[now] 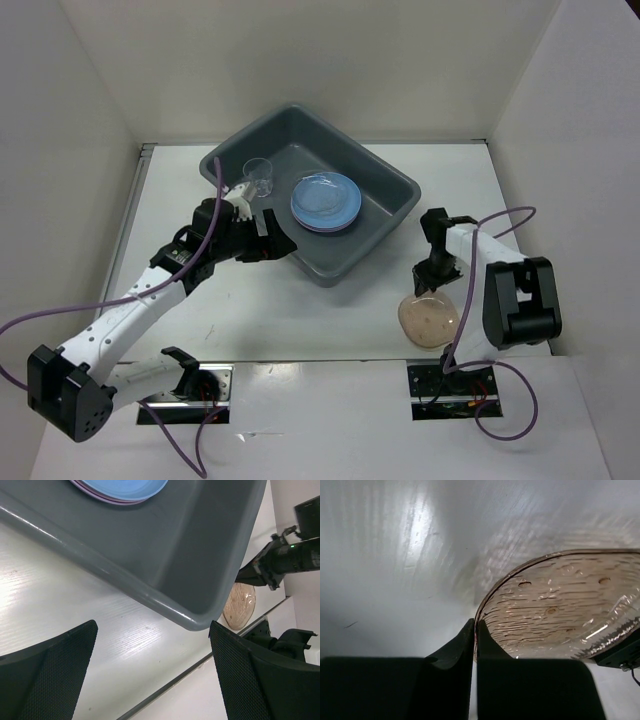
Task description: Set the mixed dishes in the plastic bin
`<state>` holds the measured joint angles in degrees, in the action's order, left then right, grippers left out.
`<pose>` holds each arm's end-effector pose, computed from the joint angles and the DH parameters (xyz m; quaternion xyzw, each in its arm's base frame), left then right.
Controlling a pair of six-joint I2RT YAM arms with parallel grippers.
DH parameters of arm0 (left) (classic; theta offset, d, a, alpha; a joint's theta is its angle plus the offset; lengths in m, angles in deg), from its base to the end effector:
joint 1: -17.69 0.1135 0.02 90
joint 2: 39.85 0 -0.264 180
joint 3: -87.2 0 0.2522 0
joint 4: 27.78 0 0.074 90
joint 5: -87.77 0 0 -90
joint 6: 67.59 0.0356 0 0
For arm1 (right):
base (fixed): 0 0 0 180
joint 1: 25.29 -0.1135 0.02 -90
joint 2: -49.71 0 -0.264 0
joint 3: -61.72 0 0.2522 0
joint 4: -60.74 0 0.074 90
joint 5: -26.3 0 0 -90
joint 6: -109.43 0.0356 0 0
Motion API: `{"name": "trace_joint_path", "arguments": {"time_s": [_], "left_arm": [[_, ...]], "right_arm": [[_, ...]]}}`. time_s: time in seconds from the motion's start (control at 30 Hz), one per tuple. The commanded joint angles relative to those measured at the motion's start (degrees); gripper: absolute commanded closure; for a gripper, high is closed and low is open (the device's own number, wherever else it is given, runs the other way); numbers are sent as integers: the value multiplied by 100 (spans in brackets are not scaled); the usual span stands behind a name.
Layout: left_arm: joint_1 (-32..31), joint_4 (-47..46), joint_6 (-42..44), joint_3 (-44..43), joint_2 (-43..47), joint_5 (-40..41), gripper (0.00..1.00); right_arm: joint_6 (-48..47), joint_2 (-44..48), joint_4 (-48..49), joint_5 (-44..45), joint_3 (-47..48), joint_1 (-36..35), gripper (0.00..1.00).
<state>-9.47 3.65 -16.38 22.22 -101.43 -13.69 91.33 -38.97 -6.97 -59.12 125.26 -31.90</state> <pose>0.2123 -0.1169 0.3095 -0.0353 0.8538 -0.3506 0.3831 0.2355 0.0244 0.1609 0.5380 0.8416 -0.0467 0.0060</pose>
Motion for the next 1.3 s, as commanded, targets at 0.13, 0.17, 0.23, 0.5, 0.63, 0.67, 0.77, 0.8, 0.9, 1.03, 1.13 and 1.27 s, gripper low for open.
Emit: {"name": "trace_joint_path", "arguments": {"time_s": [0.13, 0.17, 0.23, 0.5, 0.63, 0.67, 0.77, 0.8, 0.9, 1.03, 1.13, 1.27], "left_arm": [[-18, -141, 126, -28, 146, 109, 0], [-18, -89, 126, -28, 86, 109, 0], [-18, -88, 178, -81, 85, 161, 0], [-18, 78, 372, -459, -275, 363, 0], [-18, 184, 486, -591, -328, 697, 0], [-18, 184, 486, -591, -380, 768, 0], [114, 246, 539, -591, -433, 768, 0], [201, 246, 539, -512, -434, 690, 0], [202, 307, 486, -407, -434, 689, 0], [255, 438, 433, -353, -434, 794, 0], [255, 500, 380, -353, -434, 795, 0], [255, 500, 257, -292, -381, 848, 0]], "right_arm": [[123, 1142, -317, 904, 1075, -33, 100], [123, 1204, -318, 991, 1208, -33, 100], [70, 1266, -379, 1132, 1611, -33, 100], [-983, 626, 16, 1670, 3712, -771, 100], [-1914, -506, 324, 1528, 5239, -1254, 100], [-2169, -683, 324, 1528, 5505, -1368, 100], [-2714, -1280, 648, 1327, 6306, -1694, 100], [-2847, -1422, 762, 1187, 6438, -1694, 100], [-3233, -2055, 1027, 677, 7026, -1756, 100], [-3595, -2863, 1177, 368, 7851, -1957, 100], [-3779, -3584, 1001, 71, 8606, -2011, 100], [-3868, -4463, 527, -141, 9671, -2203, 100]]}}
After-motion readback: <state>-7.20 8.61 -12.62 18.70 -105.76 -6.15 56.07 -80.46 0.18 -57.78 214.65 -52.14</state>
